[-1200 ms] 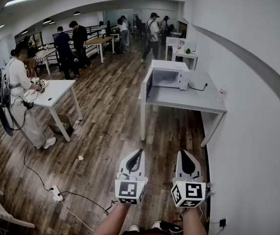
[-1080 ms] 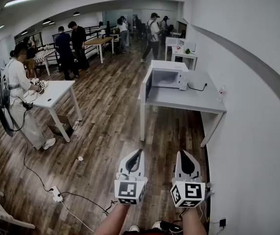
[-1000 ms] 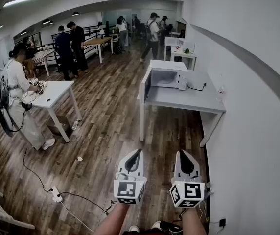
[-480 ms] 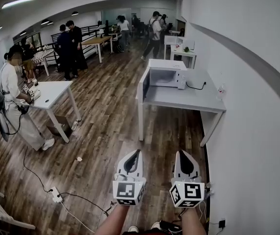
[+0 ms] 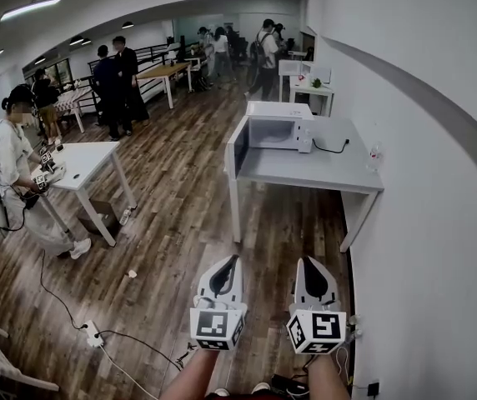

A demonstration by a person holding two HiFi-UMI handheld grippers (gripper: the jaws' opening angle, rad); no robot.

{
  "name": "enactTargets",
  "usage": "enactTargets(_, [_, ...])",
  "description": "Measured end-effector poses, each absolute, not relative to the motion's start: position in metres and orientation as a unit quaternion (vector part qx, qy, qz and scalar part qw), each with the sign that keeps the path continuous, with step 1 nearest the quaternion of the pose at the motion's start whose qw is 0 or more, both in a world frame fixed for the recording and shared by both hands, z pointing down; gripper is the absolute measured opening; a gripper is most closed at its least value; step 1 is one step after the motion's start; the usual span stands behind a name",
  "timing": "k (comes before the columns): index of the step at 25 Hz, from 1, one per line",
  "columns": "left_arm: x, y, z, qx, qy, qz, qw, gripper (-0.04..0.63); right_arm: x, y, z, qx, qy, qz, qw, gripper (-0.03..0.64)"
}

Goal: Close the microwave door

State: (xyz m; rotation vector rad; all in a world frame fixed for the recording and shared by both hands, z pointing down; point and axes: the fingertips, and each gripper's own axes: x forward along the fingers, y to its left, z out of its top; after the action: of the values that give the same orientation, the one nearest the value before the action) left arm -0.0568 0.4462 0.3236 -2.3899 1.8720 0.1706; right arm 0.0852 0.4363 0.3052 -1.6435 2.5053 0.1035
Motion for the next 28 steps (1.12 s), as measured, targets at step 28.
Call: enactTargets(28, [-0.081, 0.301, 0.332, -0.785, 0.615, 0.047, 0.050, 0.026, 0.050, 0.287, 0.321, -0.527, 0.847, 0.029, 0.061, 0.029])
